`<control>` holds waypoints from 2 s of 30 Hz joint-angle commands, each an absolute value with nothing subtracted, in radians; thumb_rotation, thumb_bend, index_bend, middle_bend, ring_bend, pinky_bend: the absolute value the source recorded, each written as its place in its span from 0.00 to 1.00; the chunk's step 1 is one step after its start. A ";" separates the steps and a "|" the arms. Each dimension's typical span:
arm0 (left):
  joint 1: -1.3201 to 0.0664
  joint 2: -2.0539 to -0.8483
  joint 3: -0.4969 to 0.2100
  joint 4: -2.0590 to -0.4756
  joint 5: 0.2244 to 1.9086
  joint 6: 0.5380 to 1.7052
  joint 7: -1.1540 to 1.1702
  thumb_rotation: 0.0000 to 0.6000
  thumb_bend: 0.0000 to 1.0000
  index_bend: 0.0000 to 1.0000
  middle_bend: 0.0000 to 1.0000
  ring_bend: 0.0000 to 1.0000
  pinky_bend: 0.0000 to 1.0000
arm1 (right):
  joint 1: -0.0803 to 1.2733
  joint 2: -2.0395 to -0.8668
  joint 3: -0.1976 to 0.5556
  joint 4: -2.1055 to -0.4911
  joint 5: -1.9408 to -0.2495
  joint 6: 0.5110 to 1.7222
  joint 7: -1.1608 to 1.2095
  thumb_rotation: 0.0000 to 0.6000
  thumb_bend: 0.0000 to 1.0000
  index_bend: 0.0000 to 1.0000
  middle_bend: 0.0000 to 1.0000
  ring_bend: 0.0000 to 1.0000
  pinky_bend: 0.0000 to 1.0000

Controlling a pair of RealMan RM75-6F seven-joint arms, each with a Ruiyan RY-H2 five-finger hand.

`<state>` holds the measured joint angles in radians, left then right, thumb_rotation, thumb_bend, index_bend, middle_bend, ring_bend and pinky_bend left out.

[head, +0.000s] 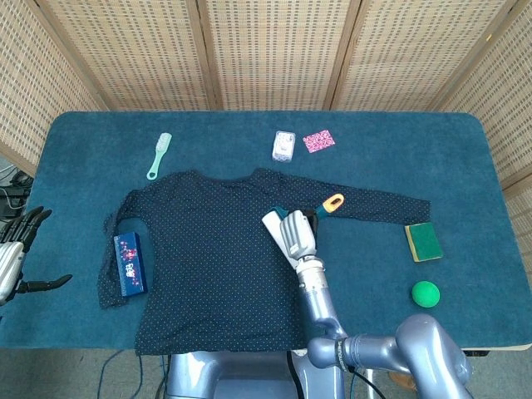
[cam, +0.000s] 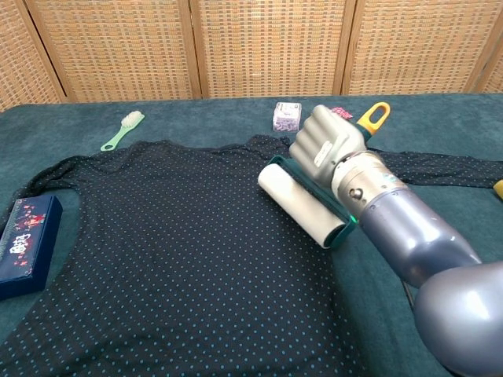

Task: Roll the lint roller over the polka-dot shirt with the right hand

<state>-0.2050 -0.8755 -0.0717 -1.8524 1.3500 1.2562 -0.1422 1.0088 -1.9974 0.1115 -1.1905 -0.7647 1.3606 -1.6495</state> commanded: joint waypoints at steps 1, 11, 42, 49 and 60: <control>-0.205 -0.876 -0.072 -1.852 1.349 1.256 -0.143 1.00 0.00 0.00 0.00 0.00 0.00 | 1.017 -2.016 0.116 -1.208 -0.763 1.348 -1.684 1.00 0.88 0.69 1.00 1.00 1.00; -0.210 -0.877 -0.073 -1.849 1.342 1.249 -0.139 1.00 0.00 0.00 0.00 0.00 0.00 | 1.045 -2.086 0.112 -1.258 -0.783 1.341 -1.788 1.00 0.88 0.69 1.00 1.00 1.00; -0.210 -0.881 -0.072 -1.851 1.341 1.251 -0.128 1.00 0.00 0.00 0.00 0.00 0.00 | 0.977 -2.034 0.062 -1.249 -0.827 1.333 -1.820 1.00 0.88 0.69 1.00 1.00 1.00; -0.214 -0.888 -0.073 -1.855 1.332 1.248 -0.105 1.00 0.00 0.00 0.00 0.00 0.00 | 0.945 -1.986 0.059 -1.195 -0.816 1.321 -1.807 1.00 0.88 0.69 1.00 1.00 1.00; -0.214 -0.891 -0.072 -1.861 1.330 1.252 -0.090 1.00 0.00 0.00 0.00 0.00 0.00 | 0.919 -1.969 0.076 -1.195 -0.841 1.326 -1.760 1.00 0.73 0.51 1.00 1.00 1.00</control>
<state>-0.2138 -0.8909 -0.0725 -1.8607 1.3300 1.2515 -0.0905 0.9227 -1.9701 0.0717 -1.1903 -0.8357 1.3204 -1.7653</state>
